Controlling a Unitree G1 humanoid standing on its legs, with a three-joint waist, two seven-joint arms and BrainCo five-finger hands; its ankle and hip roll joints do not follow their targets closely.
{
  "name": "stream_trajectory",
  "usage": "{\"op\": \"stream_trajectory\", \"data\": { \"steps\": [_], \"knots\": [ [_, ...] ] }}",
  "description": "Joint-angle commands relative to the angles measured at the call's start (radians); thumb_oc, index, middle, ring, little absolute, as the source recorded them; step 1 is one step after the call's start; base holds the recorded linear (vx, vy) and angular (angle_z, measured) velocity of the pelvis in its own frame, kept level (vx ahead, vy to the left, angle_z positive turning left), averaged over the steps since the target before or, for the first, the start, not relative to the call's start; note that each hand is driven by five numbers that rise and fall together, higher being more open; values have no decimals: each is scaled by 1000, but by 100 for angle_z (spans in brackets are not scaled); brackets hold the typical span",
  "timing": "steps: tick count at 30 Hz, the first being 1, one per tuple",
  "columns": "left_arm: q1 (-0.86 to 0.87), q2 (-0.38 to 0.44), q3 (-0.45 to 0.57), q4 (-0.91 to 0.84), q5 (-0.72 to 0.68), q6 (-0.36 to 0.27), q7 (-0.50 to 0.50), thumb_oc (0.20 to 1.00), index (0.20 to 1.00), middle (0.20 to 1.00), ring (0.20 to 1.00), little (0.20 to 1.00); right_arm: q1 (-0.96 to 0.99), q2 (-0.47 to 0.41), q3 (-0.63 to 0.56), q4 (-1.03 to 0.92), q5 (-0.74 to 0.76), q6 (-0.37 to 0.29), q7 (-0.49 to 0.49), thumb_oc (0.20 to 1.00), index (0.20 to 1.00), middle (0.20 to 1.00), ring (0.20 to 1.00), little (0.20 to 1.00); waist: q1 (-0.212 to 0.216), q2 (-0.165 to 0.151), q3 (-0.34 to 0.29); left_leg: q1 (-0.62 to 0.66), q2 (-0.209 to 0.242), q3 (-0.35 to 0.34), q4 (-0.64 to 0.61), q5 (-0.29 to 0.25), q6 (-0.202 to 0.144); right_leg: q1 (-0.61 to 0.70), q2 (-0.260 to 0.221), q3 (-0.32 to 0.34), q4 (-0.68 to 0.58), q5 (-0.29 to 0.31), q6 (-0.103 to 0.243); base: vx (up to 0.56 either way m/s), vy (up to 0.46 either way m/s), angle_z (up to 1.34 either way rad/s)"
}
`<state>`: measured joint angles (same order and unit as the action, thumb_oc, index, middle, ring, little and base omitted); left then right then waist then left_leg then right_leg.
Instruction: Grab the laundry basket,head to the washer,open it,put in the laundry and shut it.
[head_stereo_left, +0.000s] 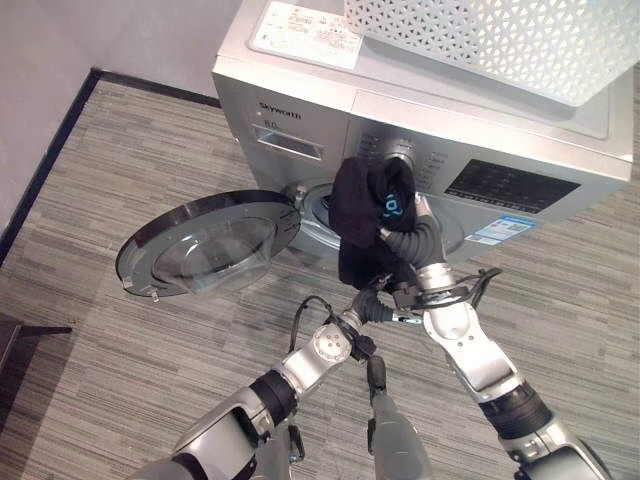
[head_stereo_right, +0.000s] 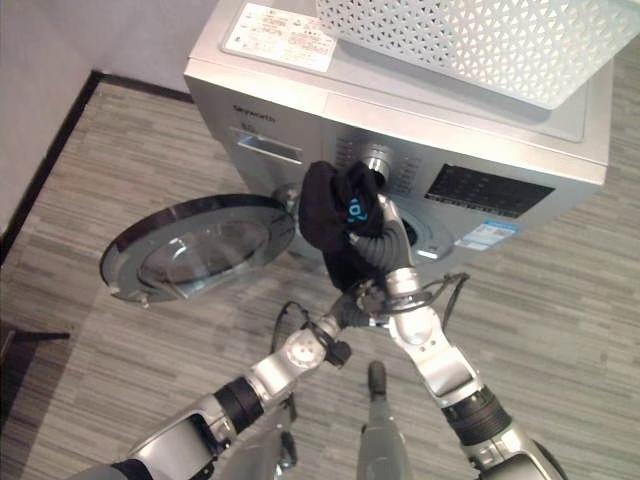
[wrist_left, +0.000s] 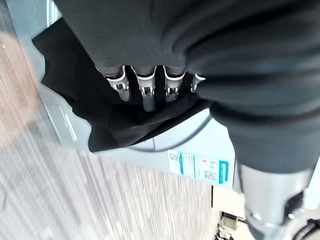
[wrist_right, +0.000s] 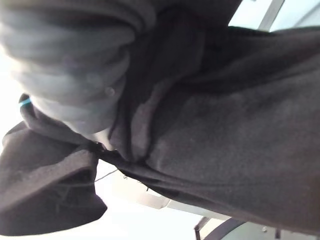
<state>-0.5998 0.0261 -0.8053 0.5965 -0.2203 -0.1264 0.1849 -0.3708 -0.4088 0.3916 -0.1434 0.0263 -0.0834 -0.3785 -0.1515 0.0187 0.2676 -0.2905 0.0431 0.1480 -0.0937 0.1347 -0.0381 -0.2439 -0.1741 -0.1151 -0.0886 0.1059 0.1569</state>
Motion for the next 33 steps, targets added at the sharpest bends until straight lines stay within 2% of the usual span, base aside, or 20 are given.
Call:
{"op": "stream_trajectory", "data": {
  "steps": [1, 6, 7, 11, 13, 14, 16, 17, 18, 21, 23, 24, 26, 28, 33],
  "knots": [
    [-88, -89, -29, 53, 53, -25, 15, 1000, 1000, 1000, 1000, 1000, -107, 33, -20, -45, 48, -73, -19, 200, 200, 200, 200, 200, 3, -29, 11, 82, 37, -7, 6, -123, -41, -34, -25, 69, 1, 7, 20, 0, 0, 0],
    [-106, -87, -39, 56, 115, -16, 23, 1000, 1000, 1000, 1000, 1000, -125, 36, -6, -26, 69, -76, -13, 200, 200, 200, 200, 200, 7, -24, 18, 78, 39, -9, 6, -121, -42, -38, -25, 69, 1, 7, 20, 0, 0, 0],
    [-108, -78, -38, 54, 166, -13, 42, 1000, 1000, 1000, 1000, 1000, -131, 37, 1, -23, 74, -79, -13, 200, 200, 200, 200, 200, 11, -23, 21, 74, 39, -11, 6, -119, -45, -40, -25, 68, 1, 8, 20, 0, 0, 0],
    [-94, -41, -24, 31, 212, -8, 65, 1000, 1000, 1000, 1000, 1000, -126, 28, -1, -20, 69, -80, -11, 200, 200, 200, 200, 200, 17, -23, 25, 70, 39, -13, 6, -118, -46, -43, -25, 64, 1, 8, 19, 0, 0, 0],
    [-66, 12, -3, -8, 237, -10, 64, 1000, 1000, 1000, 1000, 1000, -113, 15, -16, -15, 60, -75, -10, 200, 200, 200, 200, 200, 25, -20, 27, 67, 39, -15, 6, -118, -45, -43, -24, 62, 1, 7, 20, 4, -17, 0],
    [-8, 82, 17, -76, 258, -12, 37, 1000, 1000, 1000, 1000, 1000, -90, -2, -44, -11, 45, -68, -6, 200, 200, 200, 200, 200, 35, -14, 28, 67, 39, -18, 6, -118, -44, -43, -24, 60, 1, 6, 20, 0, 0, 0],
    [29, 120, 27, -112, 278, -9, 20, 1000, 1000, 1000, 1000, 1000, -74, -10, -64, -14, 35, -64, -4, 200, 200, 200, 200, 200, 40, -13, 26, 67, 40, -19, 6, -118, -44, -42, -24, 59, 1, 5, 20, 0, 0, 0],
    [92, 186, 57, -164, 319, -12, -3, 1000, 1000, 1000, 1000, 1000, -52, -29, -106, -9, 23, -60, -3, 200, 200, 200, 200, 200, 52, -5, 29, 68, 38, -22, 6, -119, -43, -39, -24, 57, 1, 2, 21, 0, 0, 0],
    [98, 191, 57, -172, 320, -9, -6, 1000, 1000, 1000, 1000, 1000, -49, -27, -106, -11, 22, -59, -3, 200, 200, 200, 200, 200, 52, -6, 28, 69, 38, -22, 6, -119, -43, -39, -24, 57, 1, 2, 21, 0, 0, 0],
    [215, 311, 122, -253, 407, -6, -51, 1000, 1000, 1000, 1000, 1000, -12, -34, -166, -12, 15, -57, 5, 200, 200, 200, 200, 200, 75, 5, 29, 69, 36, -29, 6, -122, -43, -36, -24, 54, 1, -2, 21, 0, 0, 0],
    [250, 338, 144, -271, 437, -1, -54, 1000, 1000, 1000, 1000, 1000, -3, -32, -174, -12, 15, -55, 8, 200, 200, 200, 200, 200, 79, 4, 27, 69, 36, -29, 6, -122, -44, -37, -24, 54, 1, -3, 21, 0, 0, 0],
    [277, 418, 192, -319, 617, -9, 20, 1000, 1000, 1000, 1000, 1000, 12, -31, -187, -27, 0, -69, 9, 200, 200, 200, 200, 200, 94, 6, 28, 67, 36, -34, 6, -125, -45, -36, -24, 51, 1, -7, 21, 0, 0, 0],
    [295, 418, 210, -304, 693, -8, 80, 1000, 1000, 1000, 1000, 1000, 10, -28, -179, -30, -9, -80, 0, 200, 200, 200, 200, 200, 98, 1, 31, 66, 37, -37, 6, -124, -47, -34, -22, 48, 1, -10, 20, -21, -32, 17],
    [276, 373, 209, -243, 741, 24, 152, 1000, 1000, 1000, 1000, 1000, 4, -26, -163, -37, -14, -84, -16, 200, 200, 200, 200, 200, 99, -8, 35, 64, 38, -39, 6, -122, -48, -34, -20, 47, 1, -11, 18, -31, -29, 17],
    [152, 192, 188, -64, 654, 98, 278, 1000, 1000, 1000, 1000, 1000, -10, -11, -129, -38, 8, -77, -66, 200, 200, 200, 200, 200, 77, -31, 41, 52, 43, -38, 6, -116, -51, -41, -17, 42, 1, -6, 13, -31, -31, 2]
  ]
}}
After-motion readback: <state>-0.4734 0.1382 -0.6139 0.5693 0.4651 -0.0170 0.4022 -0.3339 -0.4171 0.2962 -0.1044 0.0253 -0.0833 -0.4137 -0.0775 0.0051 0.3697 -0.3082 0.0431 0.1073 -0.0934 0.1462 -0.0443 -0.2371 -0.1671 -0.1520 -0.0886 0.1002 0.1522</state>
